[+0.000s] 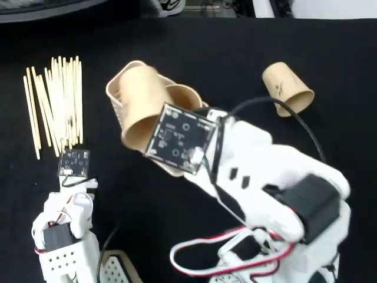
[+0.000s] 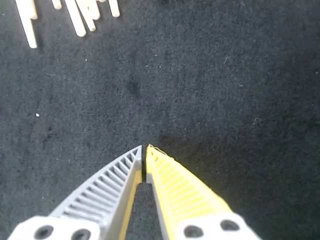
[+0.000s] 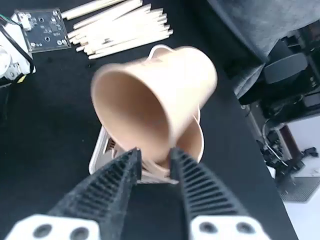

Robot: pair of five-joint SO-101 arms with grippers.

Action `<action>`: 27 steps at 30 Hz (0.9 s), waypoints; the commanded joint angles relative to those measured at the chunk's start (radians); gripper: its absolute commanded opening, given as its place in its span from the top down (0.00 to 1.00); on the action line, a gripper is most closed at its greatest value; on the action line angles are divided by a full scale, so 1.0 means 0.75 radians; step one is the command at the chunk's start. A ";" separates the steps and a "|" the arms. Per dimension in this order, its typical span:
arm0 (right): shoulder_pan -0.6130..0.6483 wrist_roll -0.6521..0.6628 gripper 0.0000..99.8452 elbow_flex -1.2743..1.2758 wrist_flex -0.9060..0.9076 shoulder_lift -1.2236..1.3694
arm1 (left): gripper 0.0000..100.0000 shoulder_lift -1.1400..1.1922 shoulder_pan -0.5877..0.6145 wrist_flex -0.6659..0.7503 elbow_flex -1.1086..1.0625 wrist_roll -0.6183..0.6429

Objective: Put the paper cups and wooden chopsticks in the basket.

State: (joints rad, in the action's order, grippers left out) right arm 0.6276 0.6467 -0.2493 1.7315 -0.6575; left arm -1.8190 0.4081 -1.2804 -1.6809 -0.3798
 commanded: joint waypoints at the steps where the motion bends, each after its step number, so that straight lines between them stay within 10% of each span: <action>1: -0.055 0.008 0.85 0.032 0.029 -0.050 | 0.97 -0.002 -0.005 -0.006 -0.024 -0.008; 16: -0.098 0.059 0.85 0.234 0.039 -0.199 | 0.97 -0.002 -0.005 -0.006 -0.024 -0.008; 22: -0.638 0.372 0.85 0.461 -0.006 -0.306 | 0.97 -0.002 -0.005 -0.006 -0.024 -0.008; 27: -1.211 0.663 0.85 0.950 -0.499 -0.328 | 0.97 -0.002 -0.005 -0.006 -0.024 -0.008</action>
State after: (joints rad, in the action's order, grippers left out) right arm -0.0230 1.0319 0.2693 1.5904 -0.8892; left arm -1.8190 0.4081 -1.2804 -1.6809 -0.3813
